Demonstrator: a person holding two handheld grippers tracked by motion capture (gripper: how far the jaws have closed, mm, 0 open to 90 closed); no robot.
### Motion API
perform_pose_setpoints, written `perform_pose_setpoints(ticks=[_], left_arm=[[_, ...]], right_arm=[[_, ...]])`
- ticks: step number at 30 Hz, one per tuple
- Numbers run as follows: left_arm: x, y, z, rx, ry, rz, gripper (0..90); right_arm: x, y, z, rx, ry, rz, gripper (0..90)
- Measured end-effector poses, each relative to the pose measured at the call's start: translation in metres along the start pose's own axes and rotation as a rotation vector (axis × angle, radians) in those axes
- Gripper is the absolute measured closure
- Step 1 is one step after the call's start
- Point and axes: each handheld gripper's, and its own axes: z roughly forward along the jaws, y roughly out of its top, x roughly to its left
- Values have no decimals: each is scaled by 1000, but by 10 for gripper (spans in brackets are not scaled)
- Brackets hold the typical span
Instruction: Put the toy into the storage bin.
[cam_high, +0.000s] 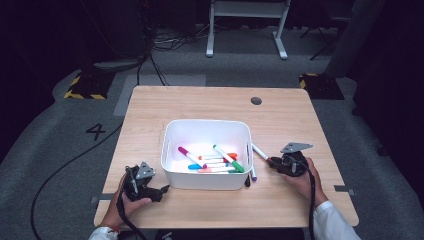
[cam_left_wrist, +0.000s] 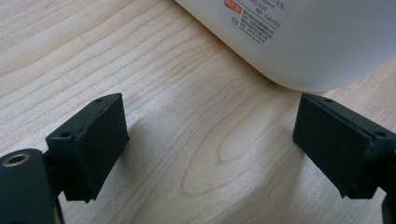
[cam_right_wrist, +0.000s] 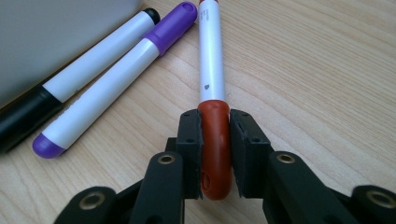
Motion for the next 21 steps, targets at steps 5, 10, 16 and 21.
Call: perform_pose_setpoints(ticks=[5,10,16,21], left_arm=[[0,0,0,2,0,-1,103],[0,0,0,2,-1,-1,103],[0,0,0,2,-1,0,103],[0,0,0,0,2,1,103]], right_arm=[[-2,0,-2,-14,-12,3,752],[-5,0,-4,-27,-9,15,752],[-6,-1,-5,-26,3,22,752],[-7,0,-7,-37,-1,25,752]])
